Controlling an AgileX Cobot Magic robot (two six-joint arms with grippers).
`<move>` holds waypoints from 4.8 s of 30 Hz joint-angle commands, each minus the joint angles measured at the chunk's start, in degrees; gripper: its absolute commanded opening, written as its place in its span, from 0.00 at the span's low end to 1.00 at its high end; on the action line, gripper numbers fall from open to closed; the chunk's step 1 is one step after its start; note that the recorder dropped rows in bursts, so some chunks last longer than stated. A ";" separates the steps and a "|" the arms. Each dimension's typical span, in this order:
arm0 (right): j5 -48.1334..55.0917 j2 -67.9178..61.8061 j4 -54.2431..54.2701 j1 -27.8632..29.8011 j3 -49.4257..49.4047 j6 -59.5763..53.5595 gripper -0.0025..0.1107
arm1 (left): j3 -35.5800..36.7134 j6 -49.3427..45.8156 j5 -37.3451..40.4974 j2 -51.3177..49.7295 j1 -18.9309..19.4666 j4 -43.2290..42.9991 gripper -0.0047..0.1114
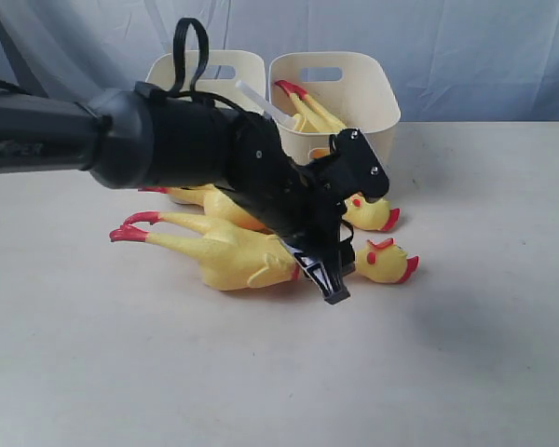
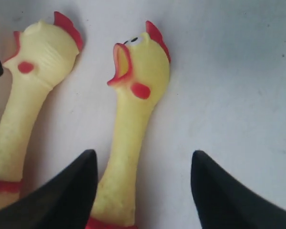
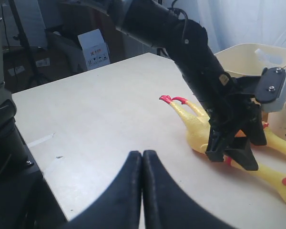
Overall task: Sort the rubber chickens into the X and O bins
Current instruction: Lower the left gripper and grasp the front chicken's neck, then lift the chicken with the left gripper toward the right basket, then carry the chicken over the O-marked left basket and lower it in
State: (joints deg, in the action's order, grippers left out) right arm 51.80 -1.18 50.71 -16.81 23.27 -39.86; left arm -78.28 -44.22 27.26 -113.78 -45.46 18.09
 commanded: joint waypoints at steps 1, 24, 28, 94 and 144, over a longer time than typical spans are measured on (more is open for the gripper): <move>0.05 0.40 0.31 0.15 -0.26 -0.07 0.02 | -2.70 0.04 -0.50 -3.53 -0.30 -2.14 0.53; -0.07 0.40 0.31 0.15 -0.26 -0.07 0.02 | -10.84 -2.72 0.53 -14.58 -0.30 -7.38 0.49; -0.07 0.40 0.31 0.15 -0.26 -0.07 0.02 | -10.84 -2.72 0.94 -15.17 -0.30 -7.38 0.47; 0.20 0.40 0.31 0.15 -0.26 -0.07 0.02 | -9.63 0.54 13.29 18.30 -10.69 -18.09 0.04; 0.18 0.40 0.31 0.15 -0.26 -0.07 0.02 | 17.30 28.82 -79.01 22.46 19.22 -43.44 0.04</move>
State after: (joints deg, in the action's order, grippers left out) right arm 51.80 -1.18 50.71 -16.81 23.27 -39.86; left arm -60.92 -15.39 -47.51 -91.20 -27.31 -25.06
